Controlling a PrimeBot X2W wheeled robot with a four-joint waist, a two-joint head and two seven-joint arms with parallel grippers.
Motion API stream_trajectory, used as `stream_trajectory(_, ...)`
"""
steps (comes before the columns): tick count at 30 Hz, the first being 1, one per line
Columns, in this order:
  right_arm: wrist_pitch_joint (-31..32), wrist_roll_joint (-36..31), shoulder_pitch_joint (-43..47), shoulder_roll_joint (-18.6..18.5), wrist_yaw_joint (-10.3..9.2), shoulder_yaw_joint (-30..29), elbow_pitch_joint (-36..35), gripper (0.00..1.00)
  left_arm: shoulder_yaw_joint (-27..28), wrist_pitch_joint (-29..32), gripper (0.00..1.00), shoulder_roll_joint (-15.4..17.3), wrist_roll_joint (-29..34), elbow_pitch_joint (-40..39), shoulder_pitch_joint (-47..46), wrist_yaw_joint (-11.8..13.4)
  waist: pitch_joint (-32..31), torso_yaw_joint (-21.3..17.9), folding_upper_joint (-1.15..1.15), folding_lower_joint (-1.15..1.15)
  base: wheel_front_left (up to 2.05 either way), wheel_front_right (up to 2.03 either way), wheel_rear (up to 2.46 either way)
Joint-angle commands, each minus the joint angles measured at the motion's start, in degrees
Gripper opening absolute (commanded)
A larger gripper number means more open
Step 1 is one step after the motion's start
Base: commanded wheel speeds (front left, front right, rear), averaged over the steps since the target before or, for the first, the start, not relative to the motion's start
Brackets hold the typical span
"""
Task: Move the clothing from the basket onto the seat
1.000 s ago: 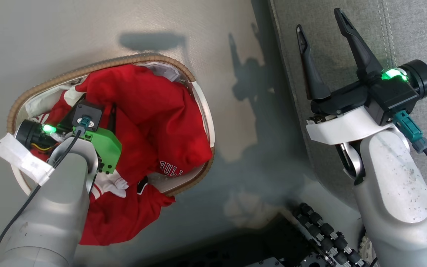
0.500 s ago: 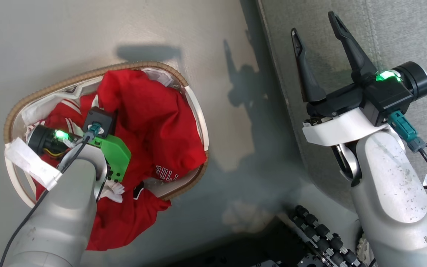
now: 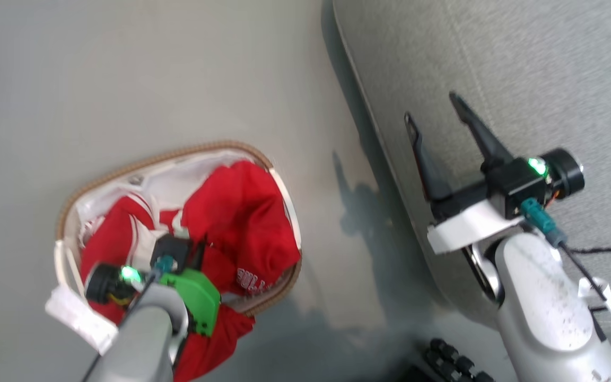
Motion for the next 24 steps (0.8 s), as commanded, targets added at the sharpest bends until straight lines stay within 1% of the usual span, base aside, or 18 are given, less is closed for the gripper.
stream_trajectory(1, -0.12, -0.29, 2.05, -0.23, -0.04, 0.00, 0.73, 1.00, 0.55, -0.05, 0.00, -0.51, -0.88, -1.52, 2.66, -0.15, -10.25, 1.44, 0.00, 0.00, 0.00, 0.00, 0.00)
stream_trajectory(5, -0.12, -1.39, 5.32, -0.64, -0.04, -0.16, 2.13, 1.00, 1.92, -0.05, 0.00, -1.19, -0.99, -7.42, 7.65, 0.58, -15.71, 3.11, 0.00, 0.00, 0.00, 0.00, 0.00)
stream_trajectory(13, -0.12, -0.80, 11.77, -1.96, -0.04, -0.10, 4.17, 1.00, 4.63, -0.05, 0.00, -2.36, -0.57, -21.52, 15.87, 0.35, -24.71, 6.68, 0.00, 0.00, 0.00, 0.00, 0.00)
stream_trajectory(20, -0.12, -0.18, 16.77, -1.92, -0.04, 0.86, 5.62, 1.00, 5.52, -0.05, 0.00, -2.75, -1.09, -31.69, 19.64, -0.06, -29.73, 8.84, 0.00, 0.00, 0.00, 0.00, 0.00)
stream_trajectory(24, -0.12, 0.41, 18.87, -2.03, -0.04, 2.69, 6.79, 1.00, 6.43, -0.05, 0.00, -2.96, -1.93, -37.07, 19.64, -0.17, -31.60, 9.77, 0.00, 0.00, 0.00, 0.00, 0.00)
